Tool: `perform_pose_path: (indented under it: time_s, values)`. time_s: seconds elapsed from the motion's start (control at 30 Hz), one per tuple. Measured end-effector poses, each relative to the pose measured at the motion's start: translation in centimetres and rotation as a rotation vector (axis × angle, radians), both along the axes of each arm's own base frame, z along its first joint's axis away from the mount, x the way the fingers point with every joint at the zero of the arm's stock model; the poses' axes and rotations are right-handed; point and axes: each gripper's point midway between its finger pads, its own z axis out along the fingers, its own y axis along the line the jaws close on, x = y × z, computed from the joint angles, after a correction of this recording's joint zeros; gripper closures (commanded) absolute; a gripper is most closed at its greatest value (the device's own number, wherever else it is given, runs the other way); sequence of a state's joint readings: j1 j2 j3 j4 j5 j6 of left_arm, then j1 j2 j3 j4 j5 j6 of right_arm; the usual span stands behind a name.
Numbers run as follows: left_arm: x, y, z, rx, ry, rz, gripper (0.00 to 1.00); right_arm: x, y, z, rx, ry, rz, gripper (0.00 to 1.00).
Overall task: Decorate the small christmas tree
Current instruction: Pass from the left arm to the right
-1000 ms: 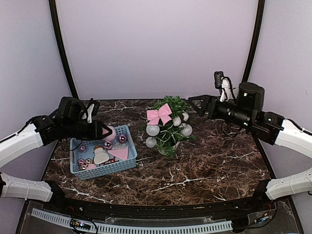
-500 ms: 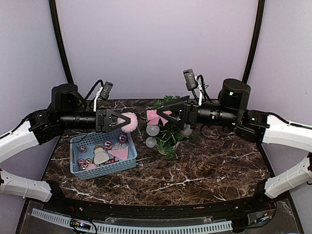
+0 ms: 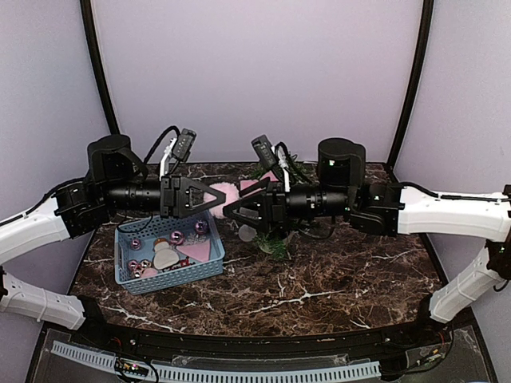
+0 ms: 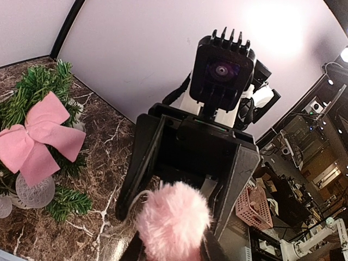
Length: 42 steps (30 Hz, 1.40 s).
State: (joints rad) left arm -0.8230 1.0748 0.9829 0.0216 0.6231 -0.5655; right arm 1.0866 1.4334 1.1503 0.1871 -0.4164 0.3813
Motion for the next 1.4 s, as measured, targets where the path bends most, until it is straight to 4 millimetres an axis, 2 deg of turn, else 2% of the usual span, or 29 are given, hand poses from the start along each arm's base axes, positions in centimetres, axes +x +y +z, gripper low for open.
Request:
perform_pose_path:
  time_s: [0.23, 0.4, 0.47, 0.57, 0.63, 0.7, 0.77, 0.93, 1.03, 1.1, 1.23, 1.27, 1.4]
  values:
    - [-0.1, -0.2, 0.6, -0.024, -0.004, -0.013, 0.81, -1.0, 0.4, 0.7, 0.033, 0.010, 0.059, 0.72]
    - [-0.1, -0.2, 0.7, -0.032, -0.005, -0.017, 0.80, -0.8, 0.7, 0.7, 0.045, 0.050, 0.059, 1.00]
    - [0.0, -0.2, 0.9, -0.038, -0.011, -0.013, 0.78, -0.6, 0.6, 0.8, 0.050, 0.070, 0.047, 1.00]
    - [0.3, -0.1, 1.0, -0.040, -0.017, -0.002, 0.66, -0.2, 0.6, 0.8, 0.061, 0.072, 0.019, 1.00]
    - [0.4, -0.1, 0.9, -0.037, -0.017, 0.006, 0.46, 0.0, 0.5, 0.8, 0.067, 0.070, -0.004, 1.00]
    - [0.5, -0.1, 0.8, -0.031, -0.022, 0.014, 0.33, 0.3, 0.0, 0.9, 0.071, 0.065, -0.042, 1.00]
    - [0.7, -0.1, 0.6, -0.020, -0.022, 0.032, 0.25, 0.9, -0.8, 1.4, 0.078, 0.056, -0.097, 1.00]
    - [1.8, 0.8, 0.3, 0.010, -0.037, 0.123, 0.18, 2.5, -4.4, 4.1, 0.099, 0.023, -0.274, 1.00]
    - [2.7, 1.3, -0.4, 0.042, -0.035, 0.189, 0.18, 3.9, -7.5, 4.5, 0.092, 0.021, -0.399, 1.00]
    - [3.3, 1.6, -1.3, 0.075, -0.021, 0.228, 0.17, 5.1, -9.7, 3.5, 0.063, 0.035, -0.485, 1.00]
    - [4.8, 1.4, -3.0, 0.146, 0.007, 0.286, 0.14, 6.9, -14.0, -1.3, -0.051, 0.103, -0.637, 1.00]
    - [5.3, 1.3, -3.2, 0.159, 0.010, 0.302, 0.13, 7.0, -15.1, -3.0, -0.088, 0.125, -0.673, 1.00]
    - [6.6, 1.0, -3.4, 0.182, 0.011, 0.342, 0.13, 6.8, -17.5, -7.2, -0.170, 0.188, -0.738, 1.00]
